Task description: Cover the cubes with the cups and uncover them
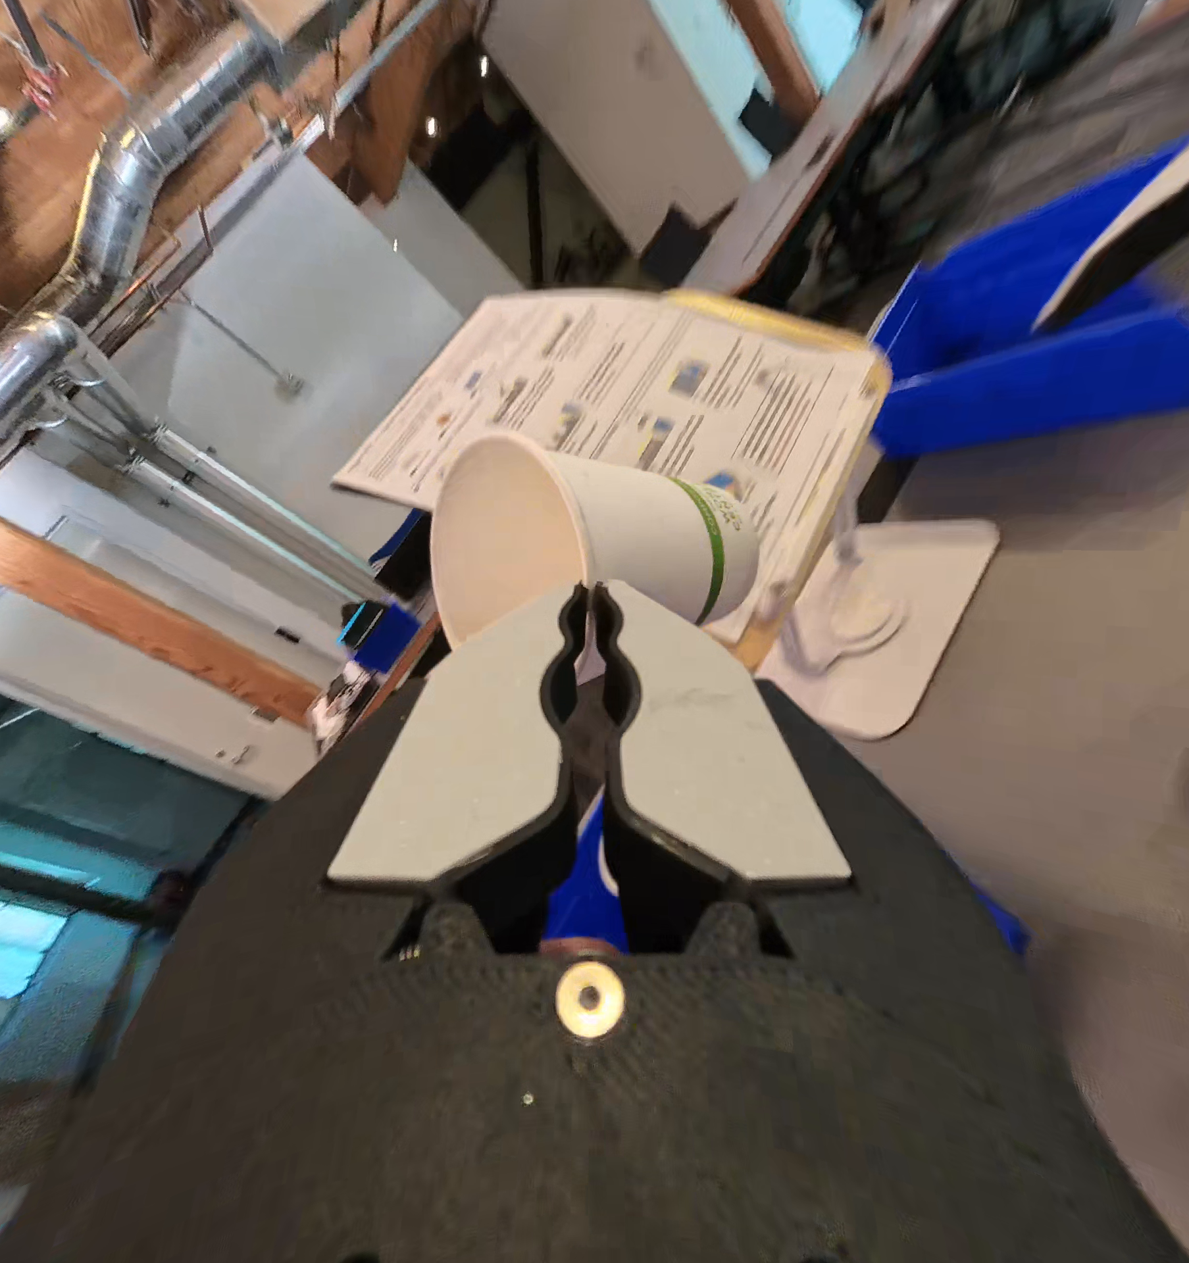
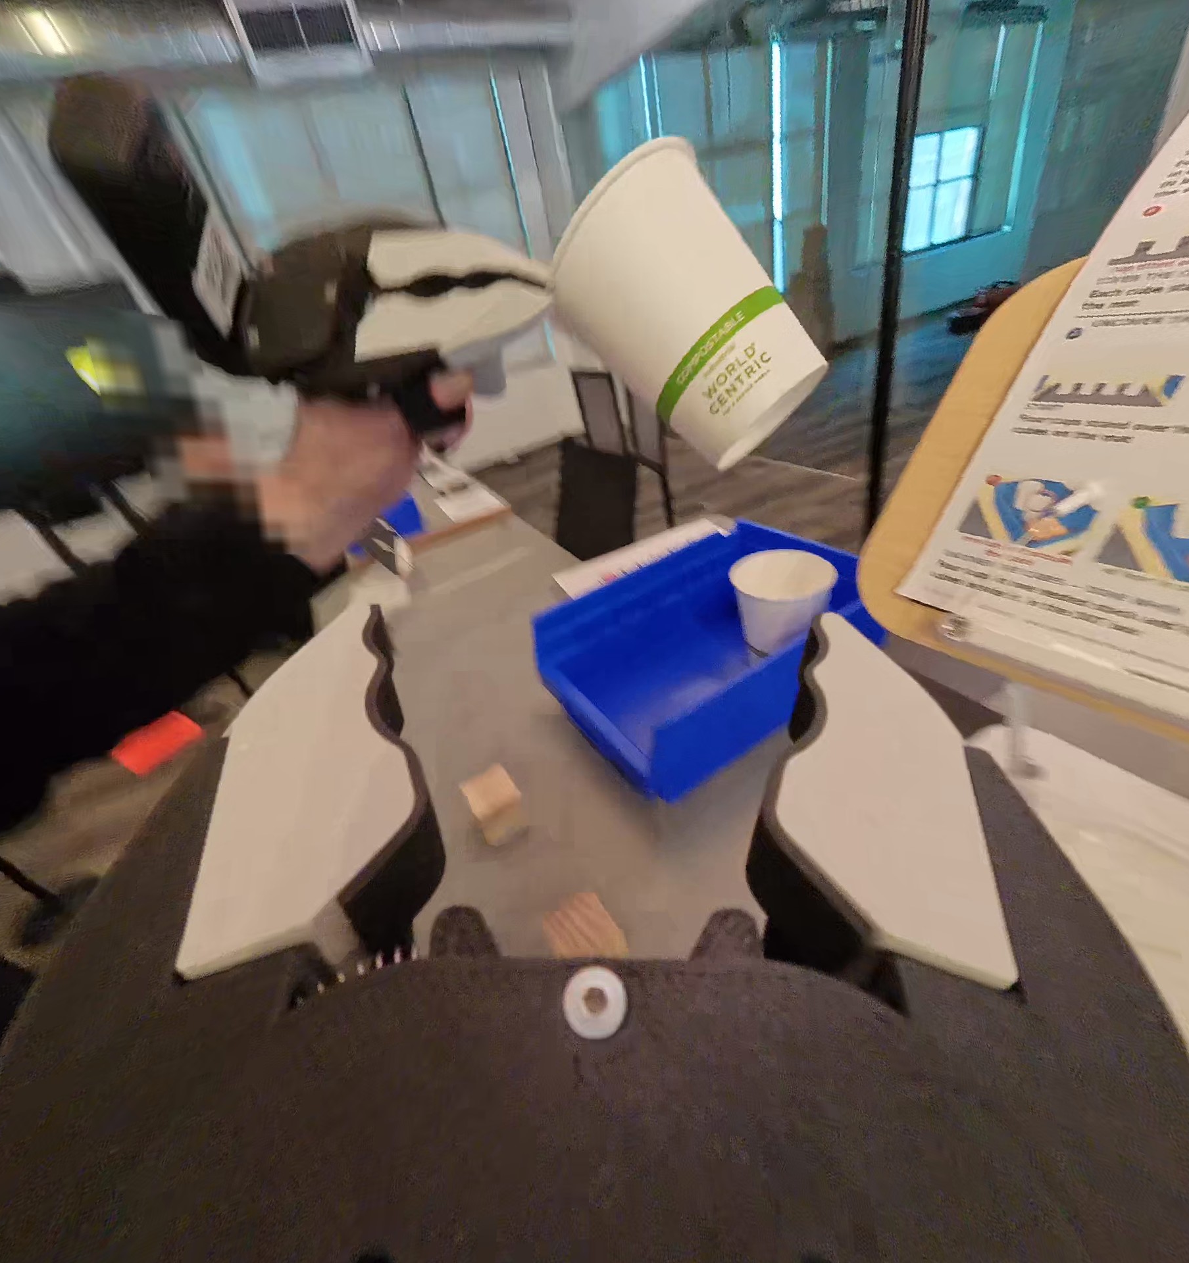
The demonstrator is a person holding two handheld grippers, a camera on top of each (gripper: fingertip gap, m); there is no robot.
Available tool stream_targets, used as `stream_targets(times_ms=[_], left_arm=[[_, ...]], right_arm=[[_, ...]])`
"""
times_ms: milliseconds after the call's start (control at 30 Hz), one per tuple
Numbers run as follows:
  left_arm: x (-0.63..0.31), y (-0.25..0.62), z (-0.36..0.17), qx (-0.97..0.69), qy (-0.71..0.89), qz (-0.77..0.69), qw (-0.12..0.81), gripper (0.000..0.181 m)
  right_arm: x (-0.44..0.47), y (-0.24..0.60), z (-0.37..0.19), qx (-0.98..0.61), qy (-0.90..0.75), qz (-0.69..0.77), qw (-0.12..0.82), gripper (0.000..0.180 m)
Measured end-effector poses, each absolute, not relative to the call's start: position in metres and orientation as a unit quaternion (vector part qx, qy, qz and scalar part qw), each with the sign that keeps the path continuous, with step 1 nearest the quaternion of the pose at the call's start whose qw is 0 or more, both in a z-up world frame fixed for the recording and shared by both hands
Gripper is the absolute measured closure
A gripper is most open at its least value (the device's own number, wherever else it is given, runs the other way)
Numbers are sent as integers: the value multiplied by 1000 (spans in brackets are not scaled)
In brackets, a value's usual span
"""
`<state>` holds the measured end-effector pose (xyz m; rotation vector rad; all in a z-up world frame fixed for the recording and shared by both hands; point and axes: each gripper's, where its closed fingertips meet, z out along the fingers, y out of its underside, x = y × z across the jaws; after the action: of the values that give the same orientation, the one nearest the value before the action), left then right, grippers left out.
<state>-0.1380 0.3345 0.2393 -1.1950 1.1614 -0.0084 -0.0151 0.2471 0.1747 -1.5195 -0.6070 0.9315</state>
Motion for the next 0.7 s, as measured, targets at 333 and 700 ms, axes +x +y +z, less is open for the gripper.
stream_targets(times_ms=[333,700], left_arm=[[-75,235,252,-484,500,-167,699,179],[-47,209,229,-485,527,-223,661,178]], right_arm=[[-15,261,206,-499,-90,694,511,39],[7,247,212,-460,-87,734,493,93]])
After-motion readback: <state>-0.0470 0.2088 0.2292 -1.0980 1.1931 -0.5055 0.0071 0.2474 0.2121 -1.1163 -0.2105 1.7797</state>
